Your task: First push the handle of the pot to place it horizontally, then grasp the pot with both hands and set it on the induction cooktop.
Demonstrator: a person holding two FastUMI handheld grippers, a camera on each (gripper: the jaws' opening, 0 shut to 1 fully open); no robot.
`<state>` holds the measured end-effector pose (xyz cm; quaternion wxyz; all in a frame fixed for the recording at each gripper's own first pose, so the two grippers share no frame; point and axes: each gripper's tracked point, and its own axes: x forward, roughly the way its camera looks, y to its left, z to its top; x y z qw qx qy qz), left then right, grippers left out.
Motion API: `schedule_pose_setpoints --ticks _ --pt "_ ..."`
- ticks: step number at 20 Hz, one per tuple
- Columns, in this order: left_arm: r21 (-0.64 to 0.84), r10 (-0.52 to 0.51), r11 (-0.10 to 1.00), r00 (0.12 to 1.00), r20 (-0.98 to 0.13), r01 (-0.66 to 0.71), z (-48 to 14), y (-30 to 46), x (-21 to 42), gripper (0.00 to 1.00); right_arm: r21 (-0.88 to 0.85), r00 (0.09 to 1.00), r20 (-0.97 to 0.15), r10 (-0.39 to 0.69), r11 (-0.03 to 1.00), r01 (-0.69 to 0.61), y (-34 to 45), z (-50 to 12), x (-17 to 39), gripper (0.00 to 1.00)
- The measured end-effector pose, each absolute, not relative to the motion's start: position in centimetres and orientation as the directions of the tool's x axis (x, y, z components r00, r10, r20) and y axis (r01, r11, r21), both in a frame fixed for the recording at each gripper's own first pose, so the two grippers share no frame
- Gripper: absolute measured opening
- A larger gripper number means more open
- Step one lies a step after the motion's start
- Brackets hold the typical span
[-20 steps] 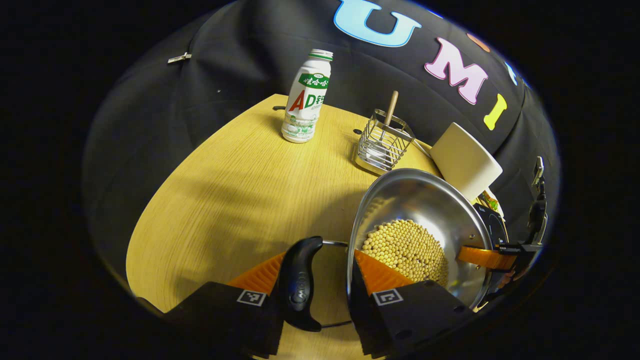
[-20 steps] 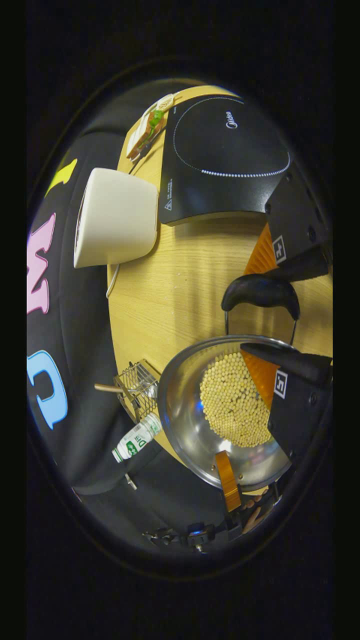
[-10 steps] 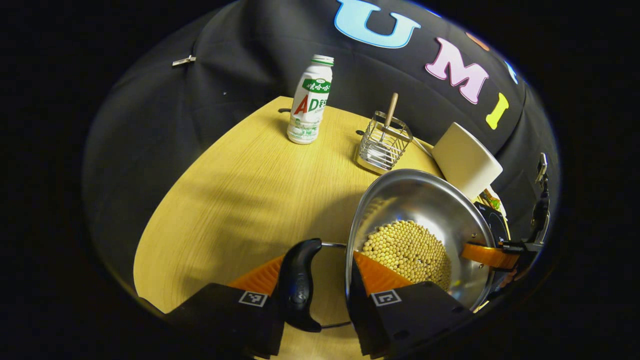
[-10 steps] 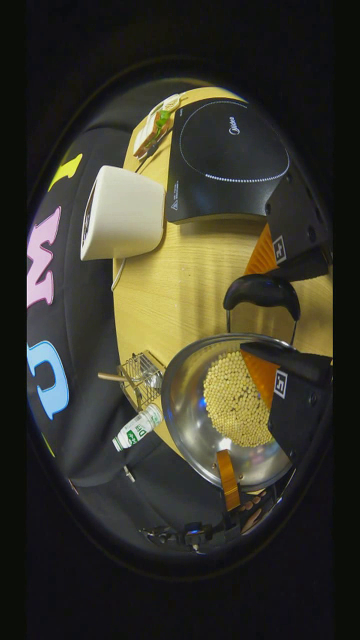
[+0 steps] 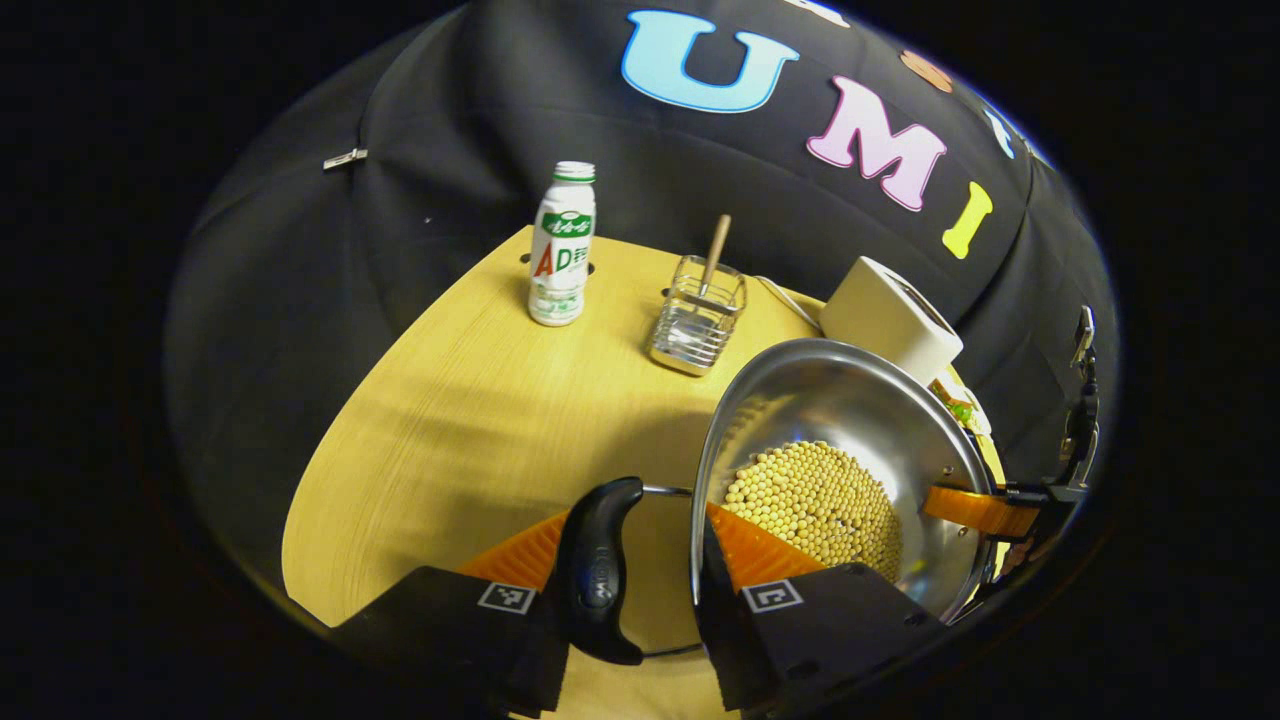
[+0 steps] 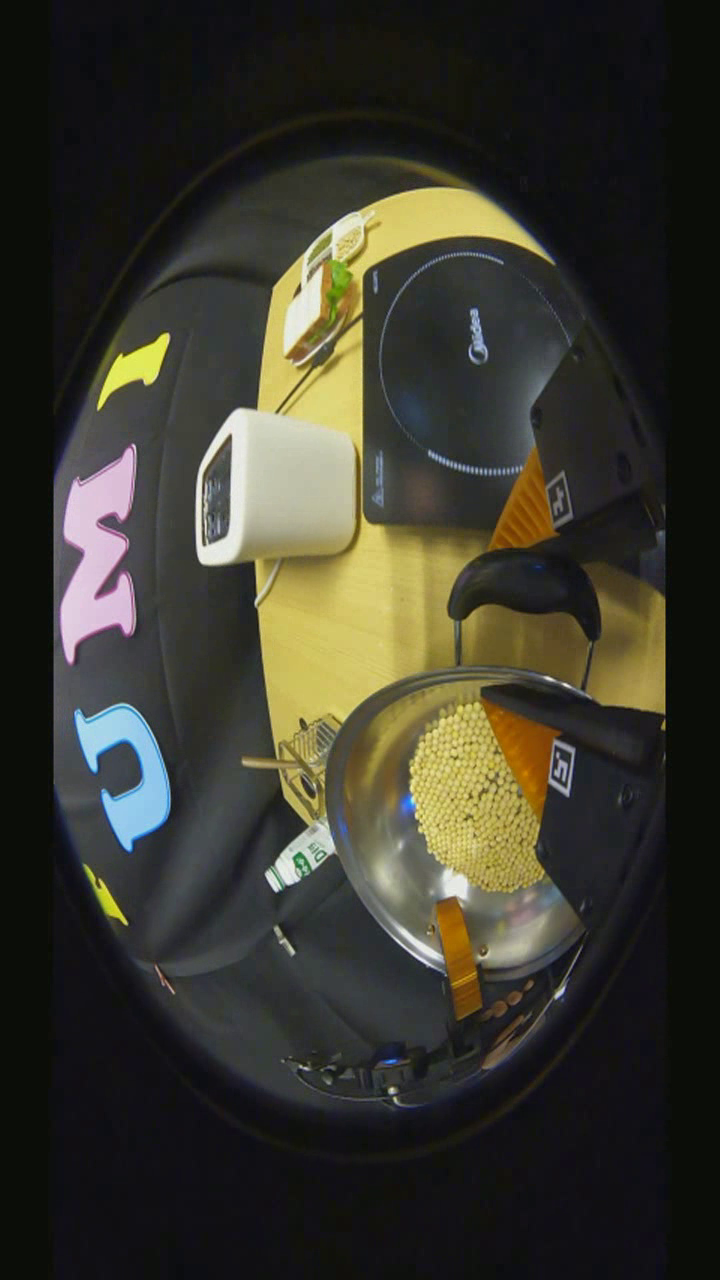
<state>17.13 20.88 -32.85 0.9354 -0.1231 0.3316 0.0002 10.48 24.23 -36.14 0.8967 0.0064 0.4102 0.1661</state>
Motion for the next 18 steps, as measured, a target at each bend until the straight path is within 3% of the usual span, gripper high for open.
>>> schedule_pose_setpoints --ticks 18 --pt "-0.231 -0.173 0.972 0.777 -0.606 0.036 -29.9 0.4 20.7 0.6 0.134 0.667 -0.712 0.218 0.975 -0.176 4.1 -31.4 12.9 0.61"
